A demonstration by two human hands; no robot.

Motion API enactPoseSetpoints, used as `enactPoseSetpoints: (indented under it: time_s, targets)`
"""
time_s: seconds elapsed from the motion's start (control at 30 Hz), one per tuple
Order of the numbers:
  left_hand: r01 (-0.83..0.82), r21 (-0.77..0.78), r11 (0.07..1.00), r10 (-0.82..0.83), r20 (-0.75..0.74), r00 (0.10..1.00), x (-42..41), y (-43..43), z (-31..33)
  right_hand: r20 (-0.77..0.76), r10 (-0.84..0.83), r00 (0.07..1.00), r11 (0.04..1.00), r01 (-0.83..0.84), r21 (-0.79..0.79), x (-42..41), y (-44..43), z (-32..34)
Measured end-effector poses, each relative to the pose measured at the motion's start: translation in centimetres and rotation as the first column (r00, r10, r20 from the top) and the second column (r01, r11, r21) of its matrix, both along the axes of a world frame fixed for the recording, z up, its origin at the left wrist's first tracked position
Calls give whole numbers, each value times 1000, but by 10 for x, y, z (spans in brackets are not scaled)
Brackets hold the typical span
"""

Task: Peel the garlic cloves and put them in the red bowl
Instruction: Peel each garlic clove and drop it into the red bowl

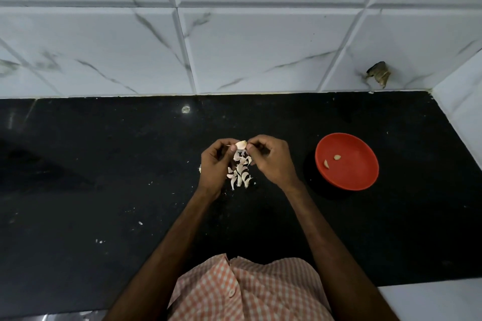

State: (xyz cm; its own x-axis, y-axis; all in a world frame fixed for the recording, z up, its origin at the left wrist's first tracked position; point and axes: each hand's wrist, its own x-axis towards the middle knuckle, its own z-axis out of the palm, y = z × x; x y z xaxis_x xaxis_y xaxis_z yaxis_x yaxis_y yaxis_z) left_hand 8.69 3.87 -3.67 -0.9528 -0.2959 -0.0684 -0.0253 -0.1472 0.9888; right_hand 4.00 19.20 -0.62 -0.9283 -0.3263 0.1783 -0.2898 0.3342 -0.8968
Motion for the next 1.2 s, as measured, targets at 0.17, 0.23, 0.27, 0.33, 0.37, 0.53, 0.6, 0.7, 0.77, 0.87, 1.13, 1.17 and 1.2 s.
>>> enactPoseSetpoints:
  time_s: [0.17,0.23,0.27,0.33,0.37,0.53,0.6,0.7,0.77,0.87,1.13,1.17,1.2]
  targets:
    - [53,-43,998,-52,17,998,0,-3,-1,57,-1,998,998,4,-58,0,0,2]
    - [81,-55,995,-80,13,997,-1,-3,1,82,-10,997,999,14,-50,0,0,2]
    - [86,-60,994,-86,8,996,-1,-3,2,104,-22,994,998,28,-52,0,0,1]
    - [67,-51,996,-67,0,998,-1,0,4,151,-48,987,996,59,-70,0,-2,0]
    - [46,-37,998,-47,-1,999,-1,1,4,185,-57,981,993,74,-90,1,-3,0]
    - [17,42,999,-18,28,999,0,6,2,313,-59,948,986,104,-129,3,-4,-2]
    - [35,74,997,-38,43,998,2,5,0,293,-62,954,994,85,-67,3,-5,-1]
    - [68,115,991,-76,71,995,5,3,1,294,-54,954,998,61,-16,2,-4,-1]
    - [94,150,984,-108,83,991,4,1,3,291,-49,956,997,63,-38,3,-5,0]
    - [139,197,971,-160,93,983,4,-1,5,281,-29,959,996,52,-74,7,-8,1]
    - [127,307,943,-169,112,979,4,-5,6,318,42,947,973,33,-228,8,-7,2]
    - [122,308,943,-164,112,980,4,-5,7,271,50,961,975,11,-221,9,-8,3]
    - [122,303,945,-163,113,980,3,-5,8,212,58,975,980,-15,-200,9,-7,4]
